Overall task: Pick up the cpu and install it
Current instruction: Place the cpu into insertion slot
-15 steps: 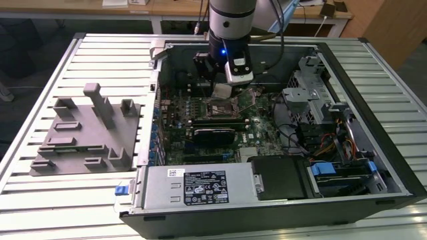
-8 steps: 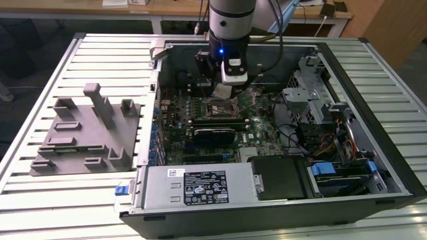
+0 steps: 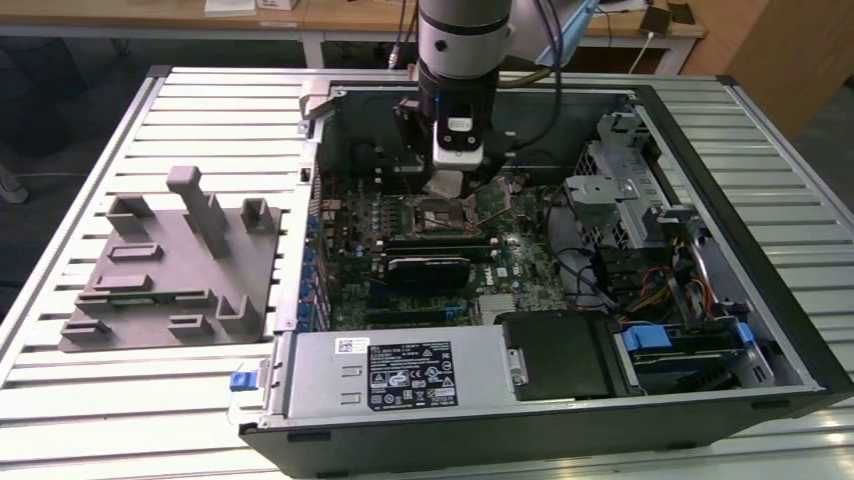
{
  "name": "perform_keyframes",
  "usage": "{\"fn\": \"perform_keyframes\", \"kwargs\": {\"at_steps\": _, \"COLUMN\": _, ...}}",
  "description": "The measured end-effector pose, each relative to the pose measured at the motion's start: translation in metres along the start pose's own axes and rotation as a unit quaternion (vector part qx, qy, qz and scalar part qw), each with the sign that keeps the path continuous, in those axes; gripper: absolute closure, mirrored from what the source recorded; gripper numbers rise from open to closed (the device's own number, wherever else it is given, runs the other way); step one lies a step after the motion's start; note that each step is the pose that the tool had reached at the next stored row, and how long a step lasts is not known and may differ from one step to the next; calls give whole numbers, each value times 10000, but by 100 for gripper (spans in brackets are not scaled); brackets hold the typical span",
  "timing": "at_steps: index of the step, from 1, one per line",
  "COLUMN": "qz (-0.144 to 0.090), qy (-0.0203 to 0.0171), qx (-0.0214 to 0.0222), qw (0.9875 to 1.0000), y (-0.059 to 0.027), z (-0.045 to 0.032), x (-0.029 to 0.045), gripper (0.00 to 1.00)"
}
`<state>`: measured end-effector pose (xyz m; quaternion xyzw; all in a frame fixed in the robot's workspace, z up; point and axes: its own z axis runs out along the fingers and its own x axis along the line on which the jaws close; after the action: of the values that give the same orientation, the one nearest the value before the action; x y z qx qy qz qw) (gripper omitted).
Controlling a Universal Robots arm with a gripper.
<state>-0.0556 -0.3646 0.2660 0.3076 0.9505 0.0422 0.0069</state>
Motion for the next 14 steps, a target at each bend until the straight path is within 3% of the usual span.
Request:
{"fn": "perform_keyframes", "kwargs": {"at_steps": 3, "qz": 247, "qy": -21, "qx": -3, "qw": 9997, "y": 0, "z": 0, "x": 0, "gripper": 45}}
{"fn": "perform_keyframes", "kwargs": {"at_steps": 7, "qz": 566, "qy": -48, "qx": -8, "qw": 9984, "y": 0, "z": 0, "x": 0, "gripper": 45}}
{"fn": "perform_keyframes", "kwargs": {"at_steps": 11, "qz": 892, "qy": -75, "qx": -12, "qw": 9960, "y": 0, "z": 0, "x": 0, "gripper": 45}}
{"fn": "perform_keyframes", "kwargs": {"at_steps": 14, "qz": 1138, "qy": -96, "qx": -15, "qw": 9935, "y": 0, "z": 0, "x": 0, "gripper": 45}}
